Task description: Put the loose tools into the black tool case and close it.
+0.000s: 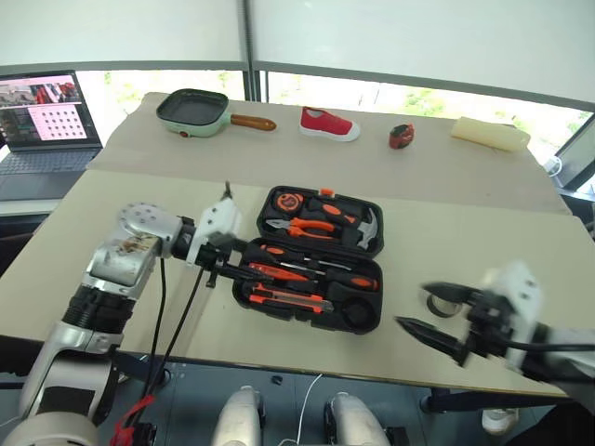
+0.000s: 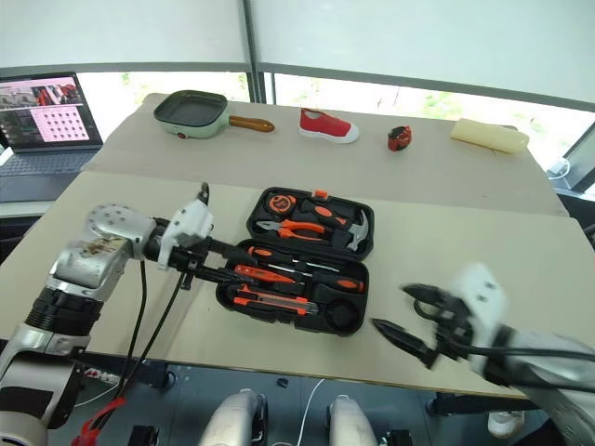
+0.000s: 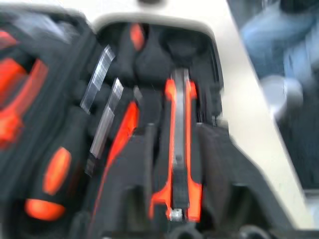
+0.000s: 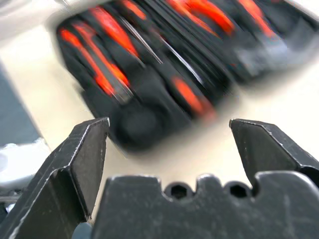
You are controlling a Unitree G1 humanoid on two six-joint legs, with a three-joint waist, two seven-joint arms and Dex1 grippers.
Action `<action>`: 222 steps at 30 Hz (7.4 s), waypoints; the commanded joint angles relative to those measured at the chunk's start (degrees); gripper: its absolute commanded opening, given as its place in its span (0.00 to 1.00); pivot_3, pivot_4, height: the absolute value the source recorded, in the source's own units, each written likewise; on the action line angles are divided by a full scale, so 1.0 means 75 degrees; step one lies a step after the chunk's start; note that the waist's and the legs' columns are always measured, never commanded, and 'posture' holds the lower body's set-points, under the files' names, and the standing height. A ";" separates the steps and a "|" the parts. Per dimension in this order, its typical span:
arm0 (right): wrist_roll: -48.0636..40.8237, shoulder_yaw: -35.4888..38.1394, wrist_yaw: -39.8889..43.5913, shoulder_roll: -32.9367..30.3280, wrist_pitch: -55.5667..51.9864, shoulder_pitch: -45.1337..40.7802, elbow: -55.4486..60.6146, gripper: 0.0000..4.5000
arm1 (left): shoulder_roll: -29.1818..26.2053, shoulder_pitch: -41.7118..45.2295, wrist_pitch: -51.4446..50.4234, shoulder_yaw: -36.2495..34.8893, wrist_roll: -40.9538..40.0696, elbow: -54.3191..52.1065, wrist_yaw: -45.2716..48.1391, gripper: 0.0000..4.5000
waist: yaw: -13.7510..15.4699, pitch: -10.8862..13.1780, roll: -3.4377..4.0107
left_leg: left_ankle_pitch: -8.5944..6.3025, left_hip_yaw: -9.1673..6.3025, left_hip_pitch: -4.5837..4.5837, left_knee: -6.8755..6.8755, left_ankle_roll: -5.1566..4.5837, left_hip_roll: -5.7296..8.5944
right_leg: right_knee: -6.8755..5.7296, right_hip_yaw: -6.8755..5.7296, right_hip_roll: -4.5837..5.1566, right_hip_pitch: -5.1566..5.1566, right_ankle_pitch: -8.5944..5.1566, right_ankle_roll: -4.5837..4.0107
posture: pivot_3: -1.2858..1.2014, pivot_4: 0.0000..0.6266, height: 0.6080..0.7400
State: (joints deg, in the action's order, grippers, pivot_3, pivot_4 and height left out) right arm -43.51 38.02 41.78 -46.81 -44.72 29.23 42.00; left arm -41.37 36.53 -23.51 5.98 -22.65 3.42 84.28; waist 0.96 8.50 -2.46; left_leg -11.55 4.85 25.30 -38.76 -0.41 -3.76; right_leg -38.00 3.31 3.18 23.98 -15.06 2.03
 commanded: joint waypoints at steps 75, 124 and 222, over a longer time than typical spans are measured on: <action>0.3173 -0.7485 0.1970 -0.0832 0.0341 -0.6224 -0.0696 0.75 | -0.0826 -0.0761 -0.0530 0.0208 -0.0726 -0.2454 -0.0492 1.00 | -0.0112 0.0012 0.0010 | 0.0001 0.0023 -0.0006 0.0003 0.0000 -0.0004 | 0.0000 0.0039 -0.0013 0.0024 -0.0002 -0.0004 | 0.52 0.24 1.00; 0.4168 -0.6155 0.1345 -0.0170 0.1542 -0.6464 -0.4340 0.00 | 0.0116 -0.1238 0.0986 0.0156 0.1537 0.0581 -0.2623 0.01 | -0.0049 0.0013 0.0008 | 0.0001 0.0041 0.0000 0.0002 0.0000 -0.0003 | -0.0003 0.0040 -0.0010 0.0032 0.0001 -0.0005 | 0.52 0.24 1.00; 0.3243 -0.4200 -0.0451 0.1996 0.2700 -0.5165 -0.2829 0.00 | 0.2160 -0.2499 0.0254 -0.1004 0.0698 -0.1993 -0.5658 0.00 | -0.0222 0.0023 0.0014 | 0.0000 0.0019 0.0018 0.0082 0.0000 0.0036 | 0.0048 0.0036 0.0020 0.0045 0.0011 0.0009 | 0.52 0.24 1.00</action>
State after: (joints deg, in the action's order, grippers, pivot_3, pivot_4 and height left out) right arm -19.04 7.70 35.71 -31.71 -29.84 -9.64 16.22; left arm -25.49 17.71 -25.41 -3.15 -17.92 -7.02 41.51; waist -0.71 8.67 -2.36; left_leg -11.55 4.99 25.43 -38.15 -0.41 -3.49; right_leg -37.62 3.58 3.33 24.29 -14.99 2.10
